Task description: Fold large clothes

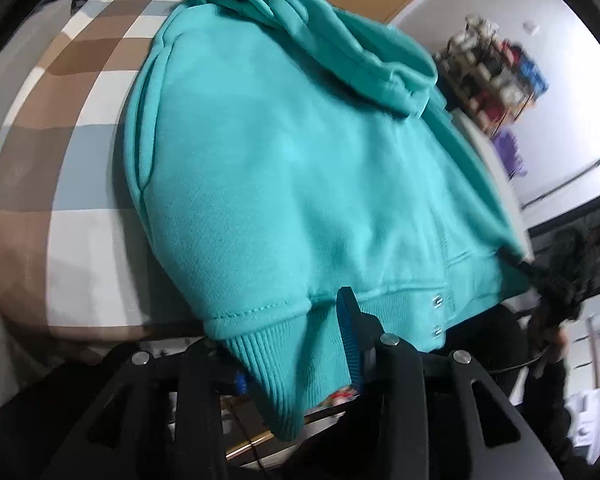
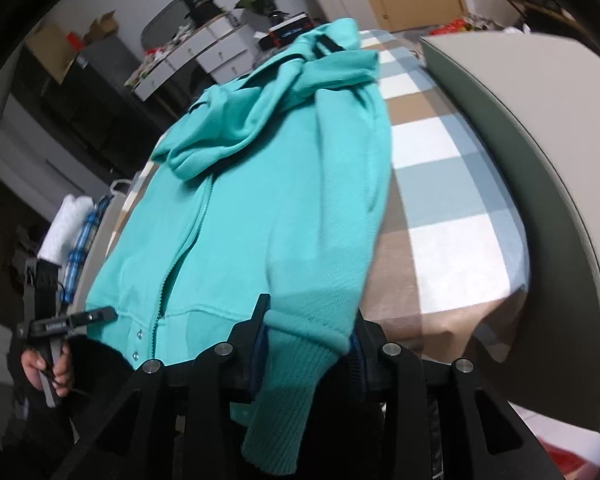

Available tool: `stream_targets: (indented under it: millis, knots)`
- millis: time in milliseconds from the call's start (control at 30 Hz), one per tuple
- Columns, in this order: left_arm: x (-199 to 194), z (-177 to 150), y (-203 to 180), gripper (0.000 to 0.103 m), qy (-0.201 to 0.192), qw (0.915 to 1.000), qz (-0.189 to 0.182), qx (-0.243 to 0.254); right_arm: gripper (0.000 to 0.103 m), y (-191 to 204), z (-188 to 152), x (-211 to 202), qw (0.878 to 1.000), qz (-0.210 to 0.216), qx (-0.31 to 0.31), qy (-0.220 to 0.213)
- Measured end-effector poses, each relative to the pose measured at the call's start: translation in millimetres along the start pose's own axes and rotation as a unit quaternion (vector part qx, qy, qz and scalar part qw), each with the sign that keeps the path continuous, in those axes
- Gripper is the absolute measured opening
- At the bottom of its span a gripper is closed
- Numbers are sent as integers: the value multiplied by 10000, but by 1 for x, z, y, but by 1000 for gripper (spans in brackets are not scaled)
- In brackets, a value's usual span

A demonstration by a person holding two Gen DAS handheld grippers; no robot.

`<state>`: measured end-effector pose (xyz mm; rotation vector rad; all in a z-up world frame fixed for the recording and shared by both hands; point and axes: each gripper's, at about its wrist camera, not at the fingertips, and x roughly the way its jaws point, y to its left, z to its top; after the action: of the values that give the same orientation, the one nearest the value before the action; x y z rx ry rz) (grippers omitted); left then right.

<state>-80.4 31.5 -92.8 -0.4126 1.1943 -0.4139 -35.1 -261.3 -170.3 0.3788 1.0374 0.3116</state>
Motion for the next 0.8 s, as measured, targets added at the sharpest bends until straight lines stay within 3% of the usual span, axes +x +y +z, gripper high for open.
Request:
stream_targets:
  millis: [67, 133, 300, 400, 567, 667, 800]
  knots:
    - [-5, -2, 7, 26, -120, 9997, -123, -153, 28, -2, -2, 1, 9999, 91, 61, 11]
    - [-8, -4, 8, 9, -181, 9996, -93, -173, 18, 2, -4, -4, 9999, 112, -55, -96]
    - [-14, -16, 0, 8, -170, 9996, 198, -77, 8, 12, -6, -16, 9993, 138, -215, -282]
    - [-26, -29, -4, 7, -167, 9998, 128, -34, 8, 16, -14, -24, 9988, 154, -324, -338]
    - [-47, -48, -26, 7, -165, 9996, -121, 171, 8, 17, -38, -53, 9973, 555, -78, -471]
    - [-57, -35, -38, 7, -199, 9989, -303, 287, 8, 19, -42, -67, 9945, 844, 77, -610]
    - [-65, 15, -43, 7, -231, 9977, -534, 354, 8, 26, -14, -78, 9912, 995, 149, -859]
